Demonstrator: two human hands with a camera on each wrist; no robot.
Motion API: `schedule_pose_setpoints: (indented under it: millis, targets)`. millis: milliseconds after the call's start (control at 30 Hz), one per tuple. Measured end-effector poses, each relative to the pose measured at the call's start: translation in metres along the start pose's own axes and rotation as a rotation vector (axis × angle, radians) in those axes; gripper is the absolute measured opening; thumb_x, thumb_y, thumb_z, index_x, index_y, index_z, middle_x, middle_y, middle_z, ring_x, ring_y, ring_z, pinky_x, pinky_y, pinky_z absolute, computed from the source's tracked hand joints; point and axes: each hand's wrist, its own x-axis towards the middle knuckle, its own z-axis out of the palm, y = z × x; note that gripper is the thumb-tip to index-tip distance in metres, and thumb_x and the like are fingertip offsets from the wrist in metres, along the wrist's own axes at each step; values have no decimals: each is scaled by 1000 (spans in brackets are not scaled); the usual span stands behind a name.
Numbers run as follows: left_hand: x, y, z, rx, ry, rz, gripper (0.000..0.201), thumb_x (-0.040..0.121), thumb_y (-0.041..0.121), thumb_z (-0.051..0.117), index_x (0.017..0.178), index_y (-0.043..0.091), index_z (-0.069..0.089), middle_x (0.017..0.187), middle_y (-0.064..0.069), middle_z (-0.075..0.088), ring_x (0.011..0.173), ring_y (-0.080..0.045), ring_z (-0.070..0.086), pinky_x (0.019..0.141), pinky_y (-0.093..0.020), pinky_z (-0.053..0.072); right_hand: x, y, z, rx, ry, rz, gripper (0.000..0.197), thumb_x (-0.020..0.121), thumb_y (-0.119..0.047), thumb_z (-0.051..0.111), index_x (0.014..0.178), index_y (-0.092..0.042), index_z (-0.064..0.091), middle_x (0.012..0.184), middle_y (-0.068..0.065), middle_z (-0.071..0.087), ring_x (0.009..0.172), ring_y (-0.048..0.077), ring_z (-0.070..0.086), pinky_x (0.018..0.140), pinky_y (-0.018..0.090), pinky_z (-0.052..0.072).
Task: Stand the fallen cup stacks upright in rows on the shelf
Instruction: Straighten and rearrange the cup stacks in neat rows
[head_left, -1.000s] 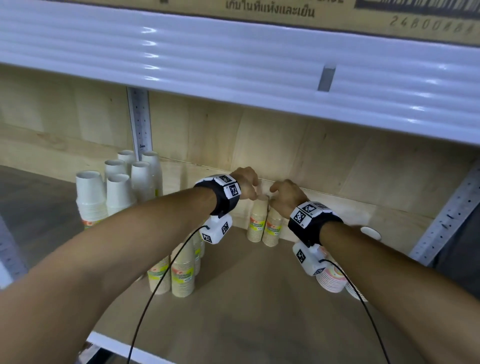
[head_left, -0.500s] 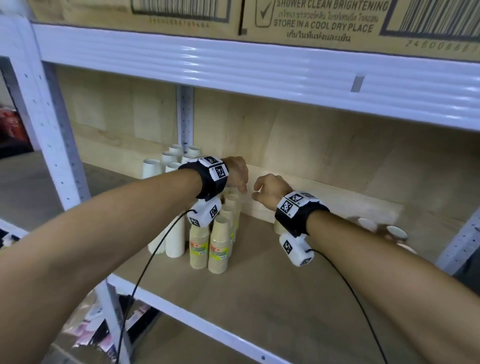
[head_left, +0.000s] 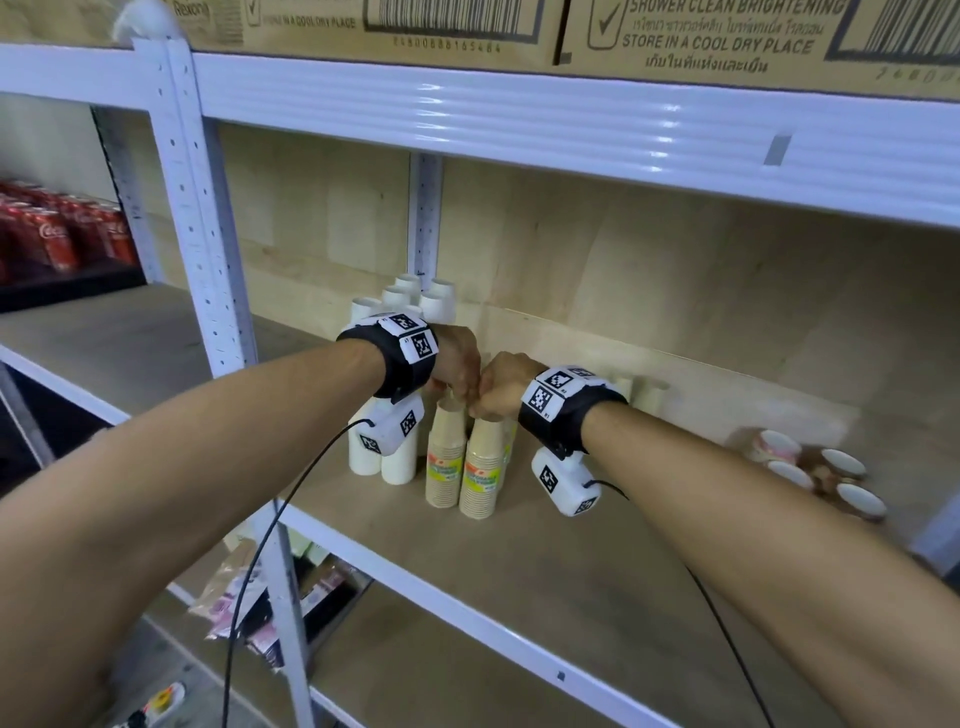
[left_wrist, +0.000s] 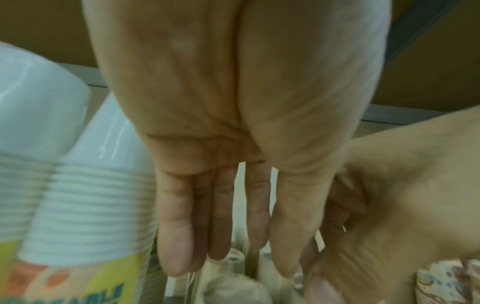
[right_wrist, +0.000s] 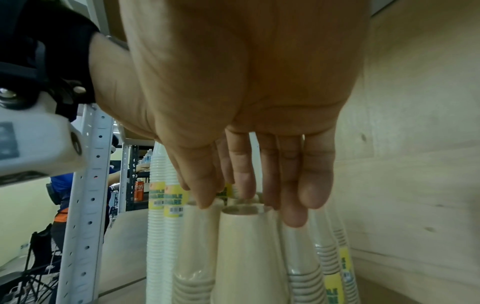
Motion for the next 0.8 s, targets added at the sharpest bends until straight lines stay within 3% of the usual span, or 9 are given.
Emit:
schedule_pose_setpoints:
  millis: [133,267,333,400,533,633,700,800]
  targets:
    - [0,-5,13,0,-18,-12,31,84,16,70,114,6,72,113,-14,71,78,-18,57,66,-23,48,1,-3,6,-49,-35,-18,36,73,-24,80,102,-10,64,88,3,60,79,21,57,63,27,43]
    - [-1,-6,23,-81,-11,1,36,86,20,73,120,9,68,116,-9,69,86,-20,61,70,-27,51,0,-1,10,-62,-31,-73,37,79,-19,78,112,-7,66,111,12,64,89,23,58,62,23,39]
    - [1,-9,29,-171,-22,-3,32,84,16,74,115,9,70,112,-8,71,82,-22,65,67,-28,55,1,-1,11,-63,-35,-94,32,78,-17,78,107,-6,67,110,13,65,83,21,56,52,23,38]
    - [2,-12,34,-247,-17,-4,26,83,11,75,109,11,72,109,-7,72,84,-23,68,66,-29,57,1,-2,11,-63,-33,-99,30,78,-16,78,104,-5,68,105,12,66,80,19,55,58,25,40]
    - [4,-15,38,-328,-7,3,27,82,8,74,109,12,72,109,-7,71,98,-28,69,80,-34,60,-1,-2,12,-54,-23,-106,28,78,-15,77,102,-4,68,89,6,58,80,20,55,65,27,40]
    - [2,-16,38,-341,-6,12,29,82,7,74,110,10,71,109,-8,70,98,-28,69,76,-30,59,-2,-2,13,-49,-9,-100,22,77,-15,78,95,-7,67,83,3,57,79,19,56,55,25,39]
    - [1,-15,38,-342,-10,21,30,83,7,74,112,7,70,109,-9,69,98,-29,69,73,-29,59,-1,-2,14,-39,-2,-92,18,76,-14,78,84,-12,62,79,2,57,79,20,57,56,24,39]
    - [0,-13,35,-321,-25,35,28,84,7,73,112,6,70,104,-8,68,88,-25,68,62,-24,56,-2,-1,14,-27,-9,-87,23,75,-13,78,75,-16,56,67,-4,52,78,19,57,50,22,37]
